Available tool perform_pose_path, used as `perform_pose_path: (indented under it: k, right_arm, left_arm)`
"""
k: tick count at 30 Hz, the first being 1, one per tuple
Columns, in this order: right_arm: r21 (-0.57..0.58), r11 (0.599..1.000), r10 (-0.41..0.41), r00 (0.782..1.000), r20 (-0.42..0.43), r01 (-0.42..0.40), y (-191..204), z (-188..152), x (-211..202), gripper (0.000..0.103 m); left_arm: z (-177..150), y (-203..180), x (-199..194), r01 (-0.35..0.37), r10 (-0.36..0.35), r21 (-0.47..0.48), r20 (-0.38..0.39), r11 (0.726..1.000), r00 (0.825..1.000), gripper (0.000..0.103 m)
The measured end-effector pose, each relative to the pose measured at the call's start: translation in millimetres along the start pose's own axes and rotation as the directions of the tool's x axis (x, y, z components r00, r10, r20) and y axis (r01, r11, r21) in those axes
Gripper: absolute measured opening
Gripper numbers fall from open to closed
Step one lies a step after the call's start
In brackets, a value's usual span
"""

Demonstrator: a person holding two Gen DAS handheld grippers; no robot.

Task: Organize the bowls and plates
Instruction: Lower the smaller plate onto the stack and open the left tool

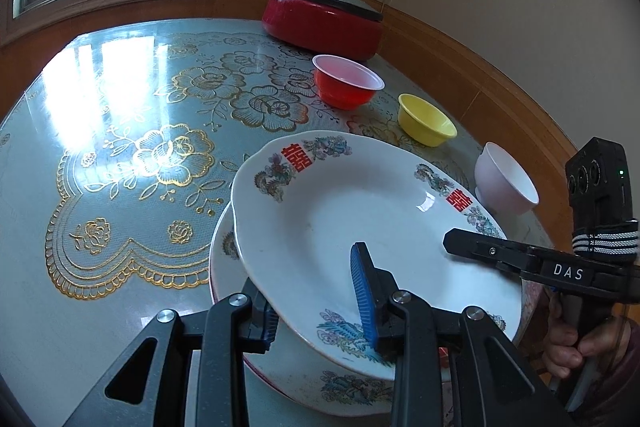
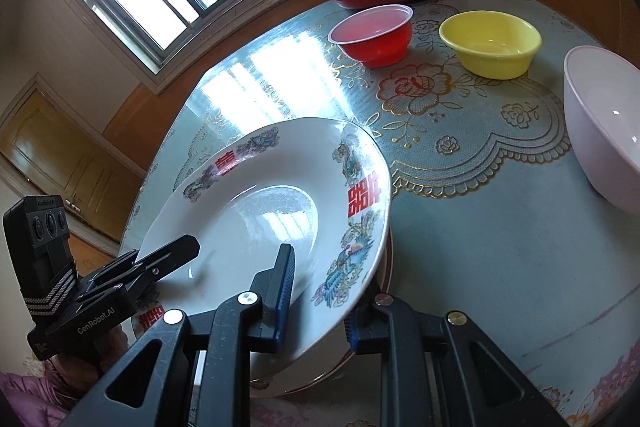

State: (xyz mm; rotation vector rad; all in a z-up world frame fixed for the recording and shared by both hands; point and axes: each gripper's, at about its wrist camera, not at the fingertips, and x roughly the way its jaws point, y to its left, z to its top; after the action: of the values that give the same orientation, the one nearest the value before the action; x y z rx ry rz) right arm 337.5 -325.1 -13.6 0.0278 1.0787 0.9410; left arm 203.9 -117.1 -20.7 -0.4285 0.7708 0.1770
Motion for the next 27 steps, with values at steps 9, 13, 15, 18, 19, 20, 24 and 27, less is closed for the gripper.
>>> perform_pose_path:
  k: [9,13,15,18,19,20,24,27]
  right_arm:
    - [-0.051,0.998,-0.033,0.999,-0.009,0.033,3.8,-6.3,2.1,0.022]
    - [-0.102,0.993,-0.065,0.998,-0.009,0.064,11.6,-8.2,2.2,0.024]
    - [-0.11,0.992,-0.059,0.998,-0.023,0.056,12.8,-8.8,2.0,0.026]
    - [-0.123,0.991,-0.055,0.998,-0.039,0.05,14.4,-9.2,2.1,0.029]
    - [-0.124,0.991,-0.057,0.997,-0.044,0.051,14.8,-9.2,2.1,0.029]
    - [-0.125,0.991,-0.058,0.997,-0.046,0.052,14.7,-9.1,2.1,0.029]
    - [-0.124,0.991,-0.057,0.997,-0.044,0.051,11.2,-10.1,-4.1,0.029]
    - [-0.115,0.992,-0.059,0.998,-0.033,0.055,7.3,-10.5,-9.1,0.029]
  left_arm:
    - [-10.1,3.7,1.0,0.006,-0.007,-0.026,-0.028,1.0,1.0,0.034]
    - [-13.8,9.5,-1.5,0.023,-0.025,-0.048,-0.035,0.999,0.999,0.035]
    - [-13.9,10.0,-5.7,0.019,-0.021,-0.046,-0.031,0.999,0.999,0.035]
    - [-15.0,12.4,-8.7,0.026,-0.028,-0.05,-0.029,0.998,0.999,0.035]
    - [-15.3,13.5,-9.6,0.029,-0.031,-0.054,-0.028,0.998,0.999,0.034]
    - [-15.6,13.6,-9.4,0.027,-0.029,-0.054,-0.028,0.998,0.999,0.035]
    - [-17.7,13.3,-12.3,0.026,-0.027,-0.041,-0.028,0.999,0.999,0.035]
    - [-19.5,13.4,-14.5,0.033,-0.034,-0.029,-0.032,0.999,0.999,0.035]
